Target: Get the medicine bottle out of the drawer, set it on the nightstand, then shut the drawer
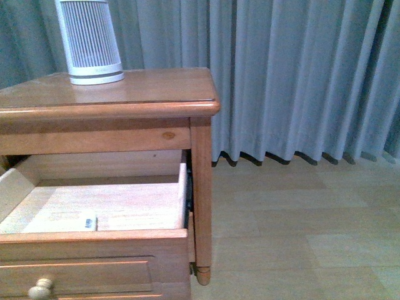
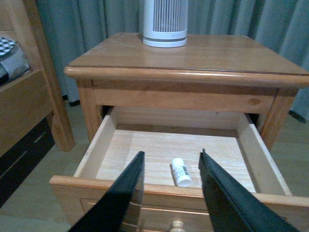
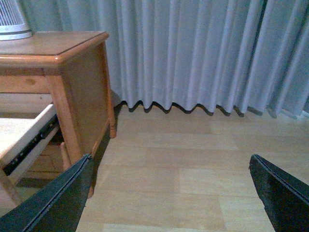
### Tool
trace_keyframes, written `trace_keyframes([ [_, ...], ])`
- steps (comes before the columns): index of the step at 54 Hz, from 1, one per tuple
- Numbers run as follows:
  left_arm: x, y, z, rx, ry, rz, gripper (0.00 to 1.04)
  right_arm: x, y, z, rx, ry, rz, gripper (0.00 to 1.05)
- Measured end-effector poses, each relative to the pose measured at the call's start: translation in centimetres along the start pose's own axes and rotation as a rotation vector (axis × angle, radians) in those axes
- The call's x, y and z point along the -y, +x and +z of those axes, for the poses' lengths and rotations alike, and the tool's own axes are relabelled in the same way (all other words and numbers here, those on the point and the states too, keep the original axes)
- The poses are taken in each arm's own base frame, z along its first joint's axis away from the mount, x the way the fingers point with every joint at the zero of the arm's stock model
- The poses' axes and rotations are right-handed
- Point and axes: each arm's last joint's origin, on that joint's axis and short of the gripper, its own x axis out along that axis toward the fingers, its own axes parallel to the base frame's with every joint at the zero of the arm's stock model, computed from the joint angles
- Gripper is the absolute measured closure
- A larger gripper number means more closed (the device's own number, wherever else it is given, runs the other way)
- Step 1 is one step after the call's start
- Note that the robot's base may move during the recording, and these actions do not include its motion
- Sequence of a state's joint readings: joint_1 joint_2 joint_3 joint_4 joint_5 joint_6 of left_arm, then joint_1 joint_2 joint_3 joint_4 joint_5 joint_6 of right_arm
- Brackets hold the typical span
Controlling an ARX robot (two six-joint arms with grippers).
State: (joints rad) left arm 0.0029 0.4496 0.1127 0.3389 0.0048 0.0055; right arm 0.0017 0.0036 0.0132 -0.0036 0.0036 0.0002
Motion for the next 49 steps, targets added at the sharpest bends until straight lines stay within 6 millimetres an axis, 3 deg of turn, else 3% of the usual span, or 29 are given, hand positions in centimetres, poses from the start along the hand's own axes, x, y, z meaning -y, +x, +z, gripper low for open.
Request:
trace_keyframes([
  [25,0.0,-1.7,-2.5,0.004,-0.003,0.005,1.02,0.0,0.0,0.0,0.002,0.000,0.007,0.07],
  [49,0.0,-3.2,-2.8,0.000,-0.003,0.003,1.02,0.0,0.0,0.0,-0.011,0.006,0.023,0.07],
])
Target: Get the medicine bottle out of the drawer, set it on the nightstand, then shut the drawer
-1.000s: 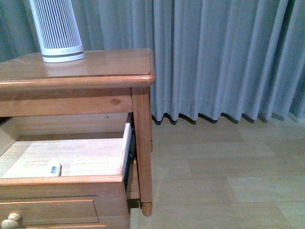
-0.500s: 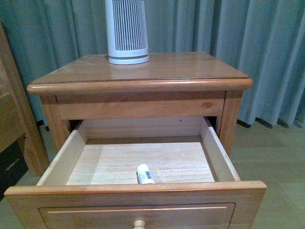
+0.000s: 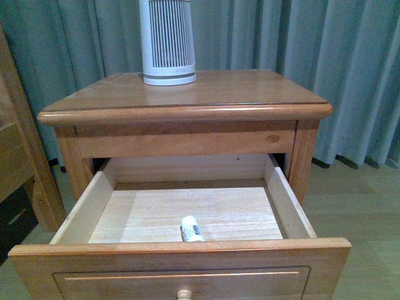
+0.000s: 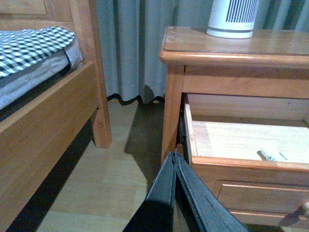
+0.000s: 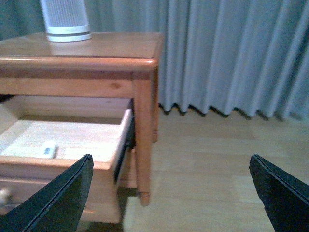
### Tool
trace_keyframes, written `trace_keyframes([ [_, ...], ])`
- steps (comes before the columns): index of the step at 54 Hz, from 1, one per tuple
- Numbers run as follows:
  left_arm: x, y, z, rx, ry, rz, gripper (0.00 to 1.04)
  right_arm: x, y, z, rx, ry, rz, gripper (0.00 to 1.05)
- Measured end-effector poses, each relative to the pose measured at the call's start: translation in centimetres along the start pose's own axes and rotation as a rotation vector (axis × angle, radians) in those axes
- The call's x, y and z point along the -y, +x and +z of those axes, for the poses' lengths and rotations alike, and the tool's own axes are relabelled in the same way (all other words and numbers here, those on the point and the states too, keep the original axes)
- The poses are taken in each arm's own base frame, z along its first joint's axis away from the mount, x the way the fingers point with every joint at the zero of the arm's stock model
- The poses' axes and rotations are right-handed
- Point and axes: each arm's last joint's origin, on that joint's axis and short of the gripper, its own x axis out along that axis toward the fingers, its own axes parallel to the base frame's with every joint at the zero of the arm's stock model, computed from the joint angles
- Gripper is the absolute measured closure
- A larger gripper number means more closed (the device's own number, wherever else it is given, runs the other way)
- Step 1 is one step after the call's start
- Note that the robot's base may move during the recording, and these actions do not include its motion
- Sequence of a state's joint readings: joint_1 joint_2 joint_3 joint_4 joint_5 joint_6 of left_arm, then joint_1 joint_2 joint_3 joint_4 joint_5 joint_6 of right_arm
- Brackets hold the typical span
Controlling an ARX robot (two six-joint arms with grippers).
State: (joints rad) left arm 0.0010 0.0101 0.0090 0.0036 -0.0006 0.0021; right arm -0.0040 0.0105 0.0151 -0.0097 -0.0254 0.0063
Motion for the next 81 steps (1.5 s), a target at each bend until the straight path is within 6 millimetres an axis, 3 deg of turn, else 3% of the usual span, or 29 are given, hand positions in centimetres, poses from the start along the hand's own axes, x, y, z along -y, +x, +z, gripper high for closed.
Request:
trace_keyframes([
  [3,0.0,0.0,0.0,0.002,0.000,0.000,0.92,-0.2,0.7,0.8,-0.140,0.074,0.145,0.07],
  [6,0.0,0.0,0.0,0.002,0.000,0.000,0.82,-0.6,2.2,3.0,-0.168,0.109,0.196,0.07],
  [12,0.0,0.0,0.0,0.002,0.000,0.000,0.62,-2.1,7.1,8.9,-0.106,0.094,0.197,0.07],
  [16,0.0,0.0,0.0,0.002,0.000,0.000,0.50,-3.5,10.2,10.5,-0.107,0.077,0.193,0.07],
  [20,0.0,0.0,0.0,0.002,0.000,0.000,0.37,-5.2,13.3,10.7,-0.160,0.065,0.196,0.07],
  [30,0.0,0.0,0.0,0.002,0.000,0.000,0.05,-10.5,20.9,7.9,-0.381,0.034,0.183,0.07],
  [37,0.0,0.0,0.0,0.002,0.000,0.000,0.07,-14.4,24.8,5.0,-0.509,0.017,0.185,0.07],
  [47,0.0,0.0,0.0,0.002,0.000,0.000,0.07,-19.0,28.7,1.2,-0.617,-0.025,0.155,0.07],
  [65,0.0,0.0,0.0,0.002,0.000,0.000,0.07,-23.2,32.0,-5.9,-0.756,-0.076,0.114,0.07],
  [76,0.0,0.0,0.0,0.002,0.000,0.000,0.07,-23.9,33.3,-7.4,-0.778,-0.065,0.091,0.07],
  [81,0.0,0.0,0.0,0.002,0.000,0.000,0.07,-24.0,33.6,-7.8,-0.792,-0.063,0.075,0.18],
])
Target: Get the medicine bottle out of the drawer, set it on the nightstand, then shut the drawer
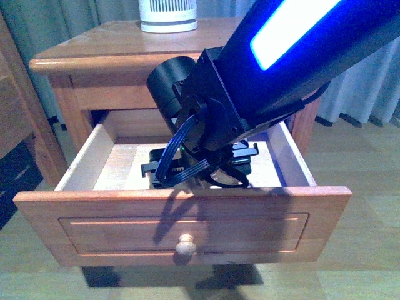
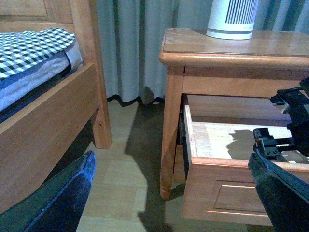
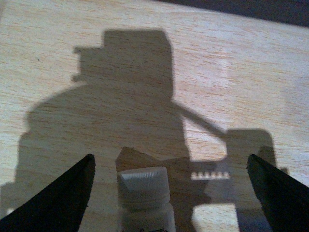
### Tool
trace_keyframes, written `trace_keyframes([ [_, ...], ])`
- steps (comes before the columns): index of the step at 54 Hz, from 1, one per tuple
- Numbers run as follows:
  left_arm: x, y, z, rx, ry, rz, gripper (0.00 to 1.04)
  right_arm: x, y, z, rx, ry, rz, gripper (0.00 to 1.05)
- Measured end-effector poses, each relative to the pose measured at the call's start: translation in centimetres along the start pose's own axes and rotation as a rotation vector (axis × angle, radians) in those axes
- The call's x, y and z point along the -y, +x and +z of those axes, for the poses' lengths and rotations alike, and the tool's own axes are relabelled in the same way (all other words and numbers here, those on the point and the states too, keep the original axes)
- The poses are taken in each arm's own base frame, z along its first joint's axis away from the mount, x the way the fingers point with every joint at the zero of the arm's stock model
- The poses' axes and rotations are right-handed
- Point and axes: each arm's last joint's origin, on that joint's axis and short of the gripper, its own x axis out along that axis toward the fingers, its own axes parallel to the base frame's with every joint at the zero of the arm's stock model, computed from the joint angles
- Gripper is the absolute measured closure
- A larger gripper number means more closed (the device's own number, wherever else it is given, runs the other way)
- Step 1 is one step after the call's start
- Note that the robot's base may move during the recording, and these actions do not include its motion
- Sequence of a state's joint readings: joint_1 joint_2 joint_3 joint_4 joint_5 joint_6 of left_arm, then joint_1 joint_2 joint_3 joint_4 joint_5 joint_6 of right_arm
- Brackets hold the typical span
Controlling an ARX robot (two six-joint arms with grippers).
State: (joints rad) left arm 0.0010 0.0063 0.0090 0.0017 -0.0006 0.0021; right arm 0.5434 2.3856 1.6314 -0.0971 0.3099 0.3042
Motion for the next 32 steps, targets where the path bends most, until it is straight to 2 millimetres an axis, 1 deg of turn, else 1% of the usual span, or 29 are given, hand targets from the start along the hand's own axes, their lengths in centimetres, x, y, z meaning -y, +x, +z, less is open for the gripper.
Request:
trace_keyframes([
  [2,0.0,0.0,0.0,0.000,0.000,0.000,0.07,0.0,0.2,-0.1,-0.006,0.004,0.000,0.25],
  [6,0.0,0.0,0.0,0.000,0.000,0.000,0.07,0.0,0.5,-0.3,-0.013,0.010,0.000,0.34],
  [9,0.0,0.0,0.0,0.000,0.000,0.000,0.07,0.0,0.7,-0.5,-0.022,0.020,0.009,0.42],
  [19,0.0,0.0,0.0,0.000,0.000,0.000,0.07,0.2,0.8,-0.6,-0.023,0.041,0.017,0.68],
  [22,0.0,0.0,0.0,0.000,0.000,0.000,0.07,0.3,0.8,-0.7,-0.022,0.045,0.021,0.74],
  [24,0.0,0.0,0.0,0.000,0.000,0.000,0.07,0.4,0.8,-0.7,-0.021,0.050,0.028,0.76],
  [29,0.0,0.0,0.0,0.000,0.000,0.000,0.07,0.9,0.5,-0.8,-0.019,0.065,0.043,0.76],
  [32,0.0,0.0,0.0,0.000,0.000,0.000,0.07,1.6,0.2,-0.8,-0.021,0.088,0.050,0.76],
])
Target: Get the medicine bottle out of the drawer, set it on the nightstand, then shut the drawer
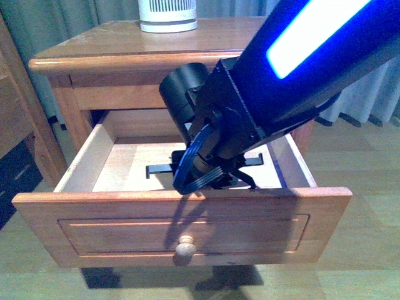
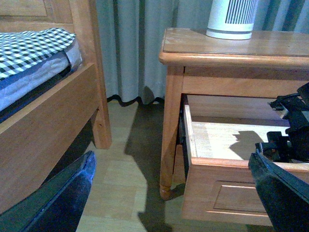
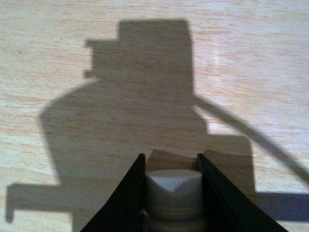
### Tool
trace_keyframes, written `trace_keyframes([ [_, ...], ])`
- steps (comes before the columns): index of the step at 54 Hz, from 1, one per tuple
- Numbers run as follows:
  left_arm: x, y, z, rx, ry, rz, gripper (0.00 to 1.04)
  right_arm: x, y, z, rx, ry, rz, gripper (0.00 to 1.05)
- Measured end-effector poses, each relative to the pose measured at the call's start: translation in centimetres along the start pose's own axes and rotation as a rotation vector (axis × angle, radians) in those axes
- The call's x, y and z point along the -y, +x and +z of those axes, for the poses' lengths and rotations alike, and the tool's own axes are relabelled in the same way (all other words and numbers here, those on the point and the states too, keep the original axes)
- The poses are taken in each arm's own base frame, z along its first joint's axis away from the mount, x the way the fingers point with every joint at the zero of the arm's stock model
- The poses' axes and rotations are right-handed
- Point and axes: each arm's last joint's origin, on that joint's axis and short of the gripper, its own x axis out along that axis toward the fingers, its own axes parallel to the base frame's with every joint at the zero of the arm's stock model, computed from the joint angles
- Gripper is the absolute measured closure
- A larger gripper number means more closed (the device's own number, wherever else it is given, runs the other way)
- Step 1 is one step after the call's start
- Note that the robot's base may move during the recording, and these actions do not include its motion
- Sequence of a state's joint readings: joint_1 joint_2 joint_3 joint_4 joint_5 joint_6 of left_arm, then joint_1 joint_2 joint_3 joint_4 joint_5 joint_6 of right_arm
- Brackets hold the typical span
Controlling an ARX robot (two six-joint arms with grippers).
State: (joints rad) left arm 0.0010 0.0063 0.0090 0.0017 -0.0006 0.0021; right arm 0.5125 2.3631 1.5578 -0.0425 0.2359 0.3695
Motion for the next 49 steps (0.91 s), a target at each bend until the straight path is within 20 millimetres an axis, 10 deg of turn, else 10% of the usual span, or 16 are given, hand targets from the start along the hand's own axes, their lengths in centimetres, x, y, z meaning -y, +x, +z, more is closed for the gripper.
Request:
trace_keyframes([
  [12,0.0,0.0,0.0,0.000,0.000,0.000,0.07,2.9,-2.4,1.1,0.032,0.108,0.041,0.77],
  [30,0.0,0.0,0.0,0.000,0.000,0.000,0.07,4.7,-11.8,5.2,0.279,0.127,0.199,0.77],
  [49,0.0,0.0,0.0,0.000,0.000,0.000,0.07,4.8,-18.9,13.2,0.624,-0.032,0.158,0.77],
])
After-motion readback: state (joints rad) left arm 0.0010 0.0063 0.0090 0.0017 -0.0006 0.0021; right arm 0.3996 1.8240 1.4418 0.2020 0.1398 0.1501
